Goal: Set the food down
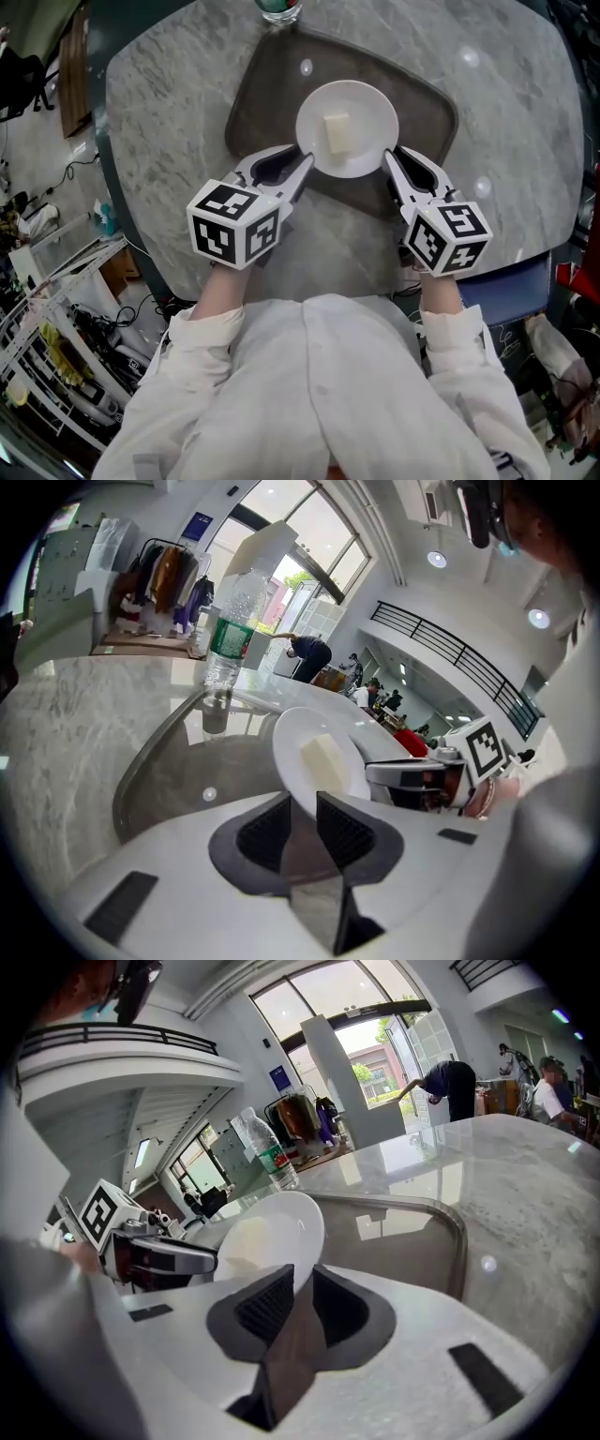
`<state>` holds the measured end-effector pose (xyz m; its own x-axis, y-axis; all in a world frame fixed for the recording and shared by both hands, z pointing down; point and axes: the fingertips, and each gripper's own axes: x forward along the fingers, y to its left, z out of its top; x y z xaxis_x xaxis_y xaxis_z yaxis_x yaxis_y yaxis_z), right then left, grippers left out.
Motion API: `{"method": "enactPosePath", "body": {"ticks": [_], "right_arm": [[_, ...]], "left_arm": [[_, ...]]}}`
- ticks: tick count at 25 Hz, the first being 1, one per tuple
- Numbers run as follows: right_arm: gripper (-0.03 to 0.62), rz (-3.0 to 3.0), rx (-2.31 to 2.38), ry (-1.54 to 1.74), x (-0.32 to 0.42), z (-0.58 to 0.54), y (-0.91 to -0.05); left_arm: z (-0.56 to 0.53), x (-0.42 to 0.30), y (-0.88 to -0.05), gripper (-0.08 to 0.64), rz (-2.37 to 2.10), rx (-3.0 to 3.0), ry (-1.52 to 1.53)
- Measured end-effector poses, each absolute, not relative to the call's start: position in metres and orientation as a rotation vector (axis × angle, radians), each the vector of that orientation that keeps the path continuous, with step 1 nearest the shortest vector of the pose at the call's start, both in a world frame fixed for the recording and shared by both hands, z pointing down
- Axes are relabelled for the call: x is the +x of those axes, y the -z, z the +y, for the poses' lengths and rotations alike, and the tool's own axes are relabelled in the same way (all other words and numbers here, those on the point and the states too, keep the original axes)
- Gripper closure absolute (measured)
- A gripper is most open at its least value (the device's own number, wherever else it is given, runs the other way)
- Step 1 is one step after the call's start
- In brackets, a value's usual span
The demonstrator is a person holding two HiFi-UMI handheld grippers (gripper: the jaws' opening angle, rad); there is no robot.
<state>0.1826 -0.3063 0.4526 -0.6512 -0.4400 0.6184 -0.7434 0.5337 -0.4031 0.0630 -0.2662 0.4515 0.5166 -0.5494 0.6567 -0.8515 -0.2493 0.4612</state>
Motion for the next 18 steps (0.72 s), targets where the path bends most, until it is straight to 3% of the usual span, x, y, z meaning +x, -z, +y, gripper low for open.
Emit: {"method": "enactPosePath", "body": {"ticks": [15,18], "right_arm": [[0.545,-2.296,0.930,-0.936,0.178,-0.319,-0.465],[0.496,-2.295,0.897,-0.926,0.173,-0.317,-0.467]], "left_arm": [[-0.283,0.061,-0.468,0.468,-1.185,1.872,-0.508],[-0.283,0.062,-0.468,0.468,-1.185,1.859,-0.499]]}}
